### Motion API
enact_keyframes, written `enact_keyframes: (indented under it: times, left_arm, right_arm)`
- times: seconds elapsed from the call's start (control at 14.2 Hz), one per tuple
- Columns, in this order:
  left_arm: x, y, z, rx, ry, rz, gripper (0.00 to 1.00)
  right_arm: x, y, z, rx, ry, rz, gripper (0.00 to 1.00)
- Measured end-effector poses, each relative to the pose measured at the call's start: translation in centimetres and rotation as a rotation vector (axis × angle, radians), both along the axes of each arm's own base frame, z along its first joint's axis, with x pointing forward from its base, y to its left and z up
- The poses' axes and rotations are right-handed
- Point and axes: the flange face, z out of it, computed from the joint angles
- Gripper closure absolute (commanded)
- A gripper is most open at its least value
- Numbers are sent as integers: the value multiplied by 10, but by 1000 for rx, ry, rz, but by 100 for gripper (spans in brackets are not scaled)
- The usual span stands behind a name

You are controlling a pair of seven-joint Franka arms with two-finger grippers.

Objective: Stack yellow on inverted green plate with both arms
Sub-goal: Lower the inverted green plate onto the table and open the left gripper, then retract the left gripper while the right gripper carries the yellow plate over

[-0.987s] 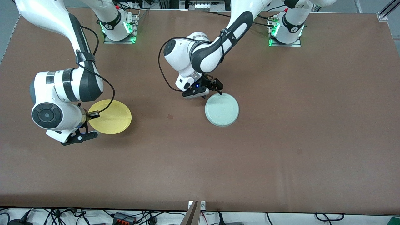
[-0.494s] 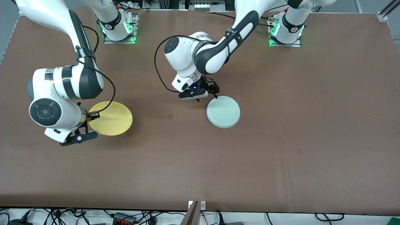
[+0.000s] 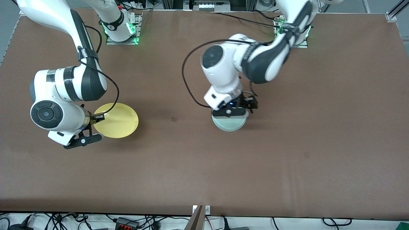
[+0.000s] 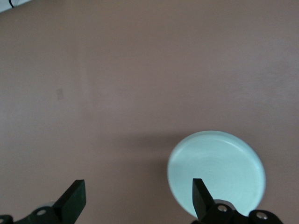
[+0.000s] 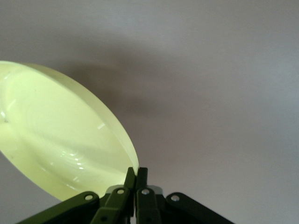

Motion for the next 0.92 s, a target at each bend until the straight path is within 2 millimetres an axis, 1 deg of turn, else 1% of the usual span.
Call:
enact_keyframes:
  times: [0.07,0.21,0.28,0.49,0.63,0.78,0.92]
  left_arm:
    - [13,27,7,-12,37,14,0]
    - [32,79,24,-37,93,50,0]
    - [39,103,34,-55,112,69,0]
    - [55,168,70,-128,136,88,0]
    - [63,211,89,-158,132,88,0]
    - [65,244,106,-208,144,92,0]
    - [59,270,121,-286,191,79,0]
  right_arm:
    - [-2,8,-1,32,9,-28,100]
    - [-8,34,-2,69,16,-75,100]
    - [-13,52,-2,80,19,-92,100]
    - [-31,117,-7,172,57,-203,100]
    - [-42,152,-9,217,87,-258,100]
    - [-51,179,-17,257,131,-327,100]
    - [-60,206,-38,326,210,-378,100]
